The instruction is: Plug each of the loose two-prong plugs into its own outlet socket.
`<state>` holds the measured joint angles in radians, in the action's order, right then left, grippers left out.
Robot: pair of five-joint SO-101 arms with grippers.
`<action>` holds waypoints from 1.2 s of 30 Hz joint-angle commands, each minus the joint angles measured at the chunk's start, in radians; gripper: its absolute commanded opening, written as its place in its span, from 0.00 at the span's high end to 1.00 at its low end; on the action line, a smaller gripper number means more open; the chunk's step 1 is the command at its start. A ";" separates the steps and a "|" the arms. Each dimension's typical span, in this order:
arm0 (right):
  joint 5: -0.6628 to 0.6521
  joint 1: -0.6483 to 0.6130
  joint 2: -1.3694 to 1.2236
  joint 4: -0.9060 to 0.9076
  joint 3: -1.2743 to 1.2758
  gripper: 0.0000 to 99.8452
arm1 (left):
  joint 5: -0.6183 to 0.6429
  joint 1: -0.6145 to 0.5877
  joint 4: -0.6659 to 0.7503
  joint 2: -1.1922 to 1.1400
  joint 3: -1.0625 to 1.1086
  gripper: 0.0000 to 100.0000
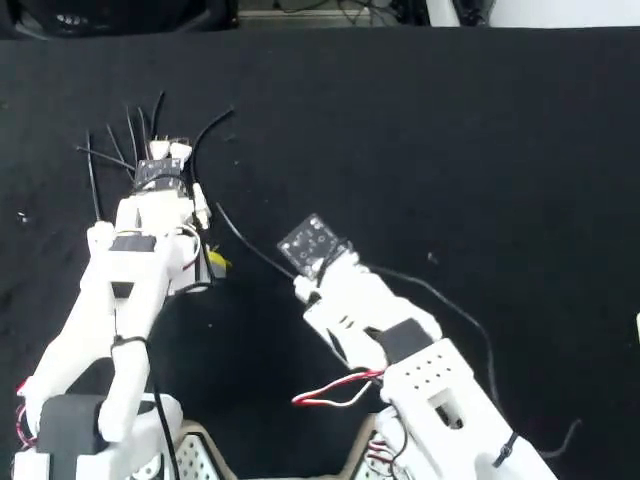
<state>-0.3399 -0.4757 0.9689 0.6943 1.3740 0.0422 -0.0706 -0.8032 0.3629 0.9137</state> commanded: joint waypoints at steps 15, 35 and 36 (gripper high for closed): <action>-0.203 0.106 -0.565 0.127 -0.375 0.83 | 0.014 -0.015 0.005 0.037 -0.001 0.71; -0.278 0.267 -0.245 0.216 -0.288 0.73 | 0.011 0.025 -0.143 0.025 -0.306 0.71; -0.279 0.256 -0.191 0.244 -0.280 0.71 | 0.014 0.042 -0.144 0.025 -0.326 0.71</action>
<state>-0.6391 -0.1887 0.6145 0.8753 1.0902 0.0483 -0.0706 -0.9229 0.3644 0.7250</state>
